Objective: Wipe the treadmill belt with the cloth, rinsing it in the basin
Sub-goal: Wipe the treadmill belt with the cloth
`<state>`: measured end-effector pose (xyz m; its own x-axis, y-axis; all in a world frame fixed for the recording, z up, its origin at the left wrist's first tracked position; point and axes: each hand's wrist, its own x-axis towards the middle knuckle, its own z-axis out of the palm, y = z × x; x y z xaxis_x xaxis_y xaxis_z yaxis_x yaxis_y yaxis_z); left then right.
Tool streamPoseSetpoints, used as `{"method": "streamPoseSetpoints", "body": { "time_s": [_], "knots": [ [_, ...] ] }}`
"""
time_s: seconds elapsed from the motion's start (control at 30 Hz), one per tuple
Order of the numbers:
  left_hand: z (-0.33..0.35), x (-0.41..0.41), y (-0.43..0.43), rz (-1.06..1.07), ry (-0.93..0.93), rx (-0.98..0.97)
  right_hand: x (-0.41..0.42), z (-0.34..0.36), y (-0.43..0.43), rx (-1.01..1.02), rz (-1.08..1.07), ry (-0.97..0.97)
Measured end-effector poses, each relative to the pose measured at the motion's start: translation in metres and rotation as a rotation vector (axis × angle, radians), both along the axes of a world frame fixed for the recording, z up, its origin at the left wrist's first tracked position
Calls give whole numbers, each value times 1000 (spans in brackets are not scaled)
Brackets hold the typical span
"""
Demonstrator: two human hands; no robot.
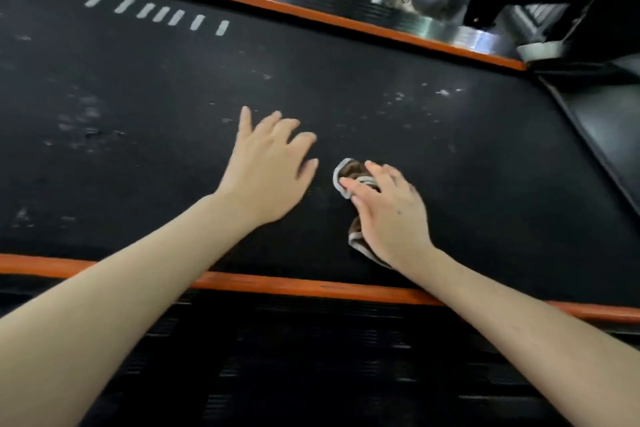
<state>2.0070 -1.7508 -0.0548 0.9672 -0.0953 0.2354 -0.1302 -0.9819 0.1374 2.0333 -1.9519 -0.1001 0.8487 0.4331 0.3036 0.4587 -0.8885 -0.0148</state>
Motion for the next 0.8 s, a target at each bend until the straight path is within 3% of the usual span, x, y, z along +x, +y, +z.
{"method": "streamPoseSetpoints", "body": {
  "time_s": [0.2, 0.37, 0.6, 0.8],
  "knots": [
    [12, 24, -103, -148, 51, 17, 1, 11, -147, -87, -231, 102],
    [4, 41, -163, -234, 58, 48, 34, 17, -279, 24, -508, 170],
    [-28, 84, -200, -245, 196, 44, 56, 2, -295, 75, -468, 78],
    [-34, 108, -219, -243, 145, -1, 52, 7, -297, 42, -372, 130]
  ]
}}
